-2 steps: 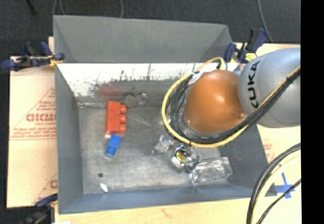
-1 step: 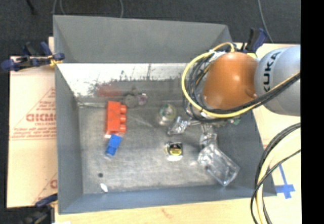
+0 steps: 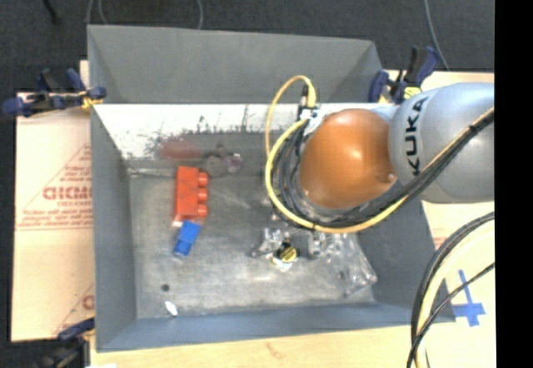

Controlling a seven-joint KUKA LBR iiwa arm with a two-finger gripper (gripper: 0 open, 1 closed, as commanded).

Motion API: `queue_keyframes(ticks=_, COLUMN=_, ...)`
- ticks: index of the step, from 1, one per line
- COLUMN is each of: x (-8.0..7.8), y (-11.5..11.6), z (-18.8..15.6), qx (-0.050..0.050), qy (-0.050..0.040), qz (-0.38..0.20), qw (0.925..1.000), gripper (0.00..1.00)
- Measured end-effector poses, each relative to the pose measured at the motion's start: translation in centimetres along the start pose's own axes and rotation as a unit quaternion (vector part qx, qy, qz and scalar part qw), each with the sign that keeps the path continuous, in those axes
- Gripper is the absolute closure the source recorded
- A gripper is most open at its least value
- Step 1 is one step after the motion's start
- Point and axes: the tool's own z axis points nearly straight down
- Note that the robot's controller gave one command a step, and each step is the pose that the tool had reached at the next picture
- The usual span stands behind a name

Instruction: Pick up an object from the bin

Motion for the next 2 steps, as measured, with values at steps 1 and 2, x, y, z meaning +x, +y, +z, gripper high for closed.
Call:
queue_keyframes(ticks=1, x=-0.1, y=0.0, z=-0.1, qx=0.0, qy=-0.0016, qz=0.003, qw=1.0, gripper=1.0)
queue_keyframes(ticks=2, x=-1.6, y=1.8, z=-15.8, qx=-0.002, qy=-0.0003, qz=-0.104, qw=0.9946, gripper=1.0)
